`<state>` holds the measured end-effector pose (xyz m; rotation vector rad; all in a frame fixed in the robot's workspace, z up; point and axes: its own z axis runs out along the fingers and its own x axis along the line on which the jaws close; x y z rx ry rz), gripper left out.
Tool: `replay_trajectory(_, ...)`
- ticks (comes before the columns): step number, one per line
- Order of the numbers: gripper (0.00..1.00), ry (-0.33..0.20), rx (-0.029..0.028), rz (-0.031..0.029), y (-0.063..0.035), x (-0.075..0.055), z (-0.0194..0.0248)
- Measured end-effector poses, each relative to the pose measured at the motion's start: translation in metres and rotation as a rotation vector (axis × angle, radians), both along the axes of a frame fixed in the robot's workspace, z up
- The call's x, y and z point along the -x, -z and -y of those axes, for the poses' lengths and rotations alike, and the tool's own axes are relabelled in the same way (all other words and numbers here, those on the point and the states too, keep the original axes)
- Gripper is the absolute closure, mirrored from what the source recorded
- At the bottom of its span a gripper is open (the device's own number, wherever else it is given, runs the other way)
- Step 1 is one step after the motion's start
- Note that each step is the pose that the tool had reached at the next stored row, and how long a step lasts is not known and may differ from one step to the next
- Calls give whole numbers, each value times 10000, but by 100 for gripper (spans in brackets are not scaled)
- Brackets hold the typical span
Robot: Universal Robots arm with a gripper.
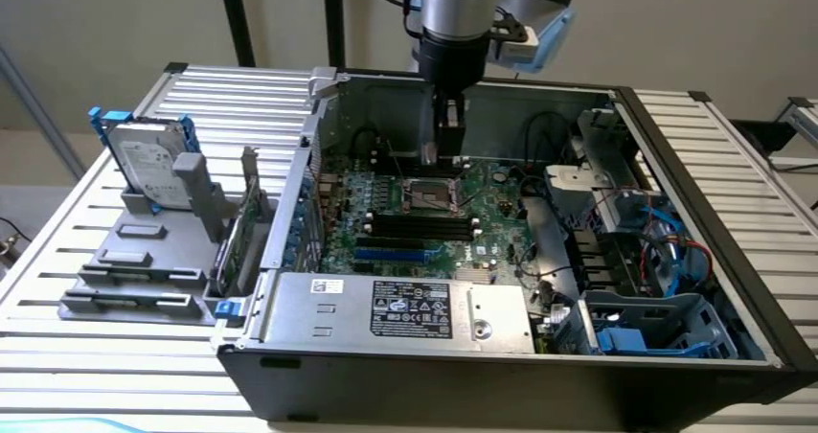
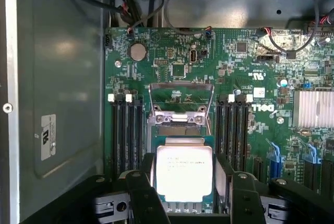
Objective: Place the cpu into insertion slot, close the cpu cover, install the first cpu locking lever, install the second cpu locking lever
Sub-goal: 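Place the cpu into insertion slot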
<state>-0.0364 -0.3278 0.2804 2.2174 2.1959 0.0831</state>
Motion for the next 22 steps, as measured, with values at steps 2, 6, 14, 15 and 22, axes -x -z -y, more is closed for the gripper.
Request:
replay_trajectory(2, 45, -54, -31, 0, 35, 19, 8)
replay_trajectory(6, 45, -164, -47, 0, 109, 30, 9)
replay_trajectory(14, 45, -246, -46, -5, 254, 30, 9)
replay_trajectory(15, 45, -247, -47, -5, 272, 30, 9)
replay_trajectory(22, 45, -258, -41, -7, 398, 30, 9)
